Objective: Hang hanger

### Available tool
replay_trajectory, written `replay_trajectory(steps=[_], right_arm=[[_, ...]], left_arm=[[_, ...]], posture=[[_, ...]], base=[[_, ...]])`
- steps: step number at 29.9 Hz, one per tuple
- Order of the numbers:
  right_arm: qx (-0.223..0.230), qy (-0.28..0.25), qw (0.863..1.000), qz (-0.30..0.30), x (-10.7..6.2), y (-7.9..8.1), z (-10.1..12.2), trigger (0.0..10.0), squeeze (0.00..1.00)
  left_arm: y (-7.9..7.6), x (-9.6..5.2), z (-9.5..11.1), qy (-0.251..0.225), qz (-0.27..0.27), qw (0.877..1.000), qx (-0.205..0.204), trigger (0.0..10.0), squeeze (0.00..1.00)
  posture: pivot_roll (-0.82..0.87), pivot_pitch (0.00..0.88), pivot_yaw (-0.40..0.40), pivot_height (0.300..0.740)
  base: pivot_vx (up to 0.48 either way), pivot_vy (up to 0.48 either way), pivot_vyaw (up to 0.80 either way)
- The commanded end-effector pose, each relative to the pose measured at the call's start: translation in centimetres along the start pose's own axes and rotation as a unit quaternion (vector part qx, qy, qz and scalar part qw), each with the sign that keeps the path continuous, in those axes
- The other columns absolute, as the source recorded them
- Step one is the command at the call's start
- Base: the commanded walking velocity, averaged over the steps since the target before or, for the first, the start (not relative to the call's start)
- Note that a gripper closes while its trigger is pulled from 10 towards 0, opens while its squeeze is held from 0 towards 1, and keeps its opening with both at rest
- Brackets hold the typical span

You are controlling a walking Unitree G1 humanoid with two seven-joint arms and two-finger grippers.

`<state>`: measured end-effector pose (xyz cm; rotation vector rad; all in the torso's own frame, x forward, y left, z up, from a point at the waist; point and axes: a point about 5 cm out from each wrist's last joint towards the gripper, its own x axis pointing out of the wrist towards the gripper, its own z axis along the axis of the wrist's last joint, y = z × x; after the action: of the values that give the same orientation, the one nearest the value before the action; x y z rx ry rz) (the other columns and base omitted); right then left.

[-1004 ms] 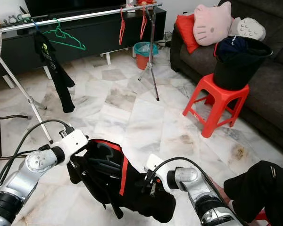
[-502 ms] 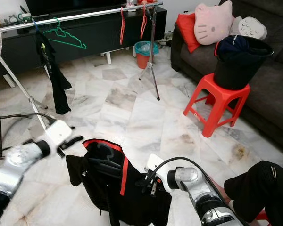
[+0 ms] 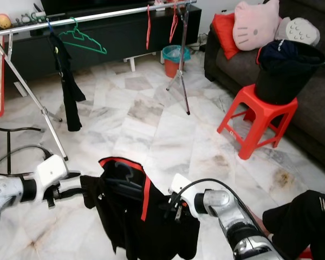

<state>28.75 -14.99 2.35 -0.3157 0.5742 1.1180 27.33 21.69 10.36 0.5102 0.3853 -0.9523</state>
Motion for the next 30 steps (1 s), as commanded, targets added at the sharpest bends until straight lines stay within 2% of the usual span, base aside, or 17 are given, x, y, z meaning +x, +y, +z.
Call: replay_trajectory(steps=[1,5,12,17,21,24,30], right_arm=[[-0.029,-0.024,0.999,-0.019,-0.2,-0.7,1.5,10.0,0.0],[-0.047,-0.029,0.997,-0.056,-0.3,-1.2,1.8,10.0,0.0],[-0.058,-0.03,0.996,-0.06,-0.1,-1.2,2.1,10.0,0.0],[-0.061,-0.03,0.996,-0.05,0.2,-1.0,2.1,10.0,0.0],[-0.063,-0.033,0.996,-0.046,0.3,-0.9,2.2,10.0,0.0],[-0.064,-0.035,0.997,-0.024,0.4,-0.5,2.3,10.0,0.0],[-0.066,-0.039,0.997,-0.016,0.4,-0.4,2.3,10.0,0.0]], left_arm=[[0.0,0.5,0.7,-0.011,0.003,1.0,0.015,10.0,0.0],[-0.6,1.4,2.1,-0.042,-0.016,0.999,0.011,10.0,0.0],[-0.7,2.5,3.8,-0.075,-0.017,0.997,0.028,10.0,0.0],[-0.3,3.2,5.2,-0.108,0.003,0.993,0.037,10.0,0.0],[-0.6,3.4,5.6,-0.112,-0.009,0.993,0.048,10.0,0.0],[-0.4,4.0,5.7,-0.108,0.002,0.992,0.067,10.0,0.0],[-0.9,4.4,5.6,-0.102,-0.014,0.992,0.072,10.0,0.0]], posture=[[-0.05,0.031,0.001,0.74],[-0.05,0.029,0.002,0.74],[-0.05,0.025,0.004,0.74],[-0.05,0.023,0.003,0.74],[-0.05,0.023,0.003,0.74],[-0.05,0.024,0.003,0.74],[-0.05,0.025,0.004,0.74]], base=[[0.0,0.0,0.0],[0.0,0.0,0.0],[0.0,0.0,0.0],[0.0,0.0,0.0],[0.0,0.0,0.0],[0.0,0.0,0.0],[0.0,0.0,0.0]])
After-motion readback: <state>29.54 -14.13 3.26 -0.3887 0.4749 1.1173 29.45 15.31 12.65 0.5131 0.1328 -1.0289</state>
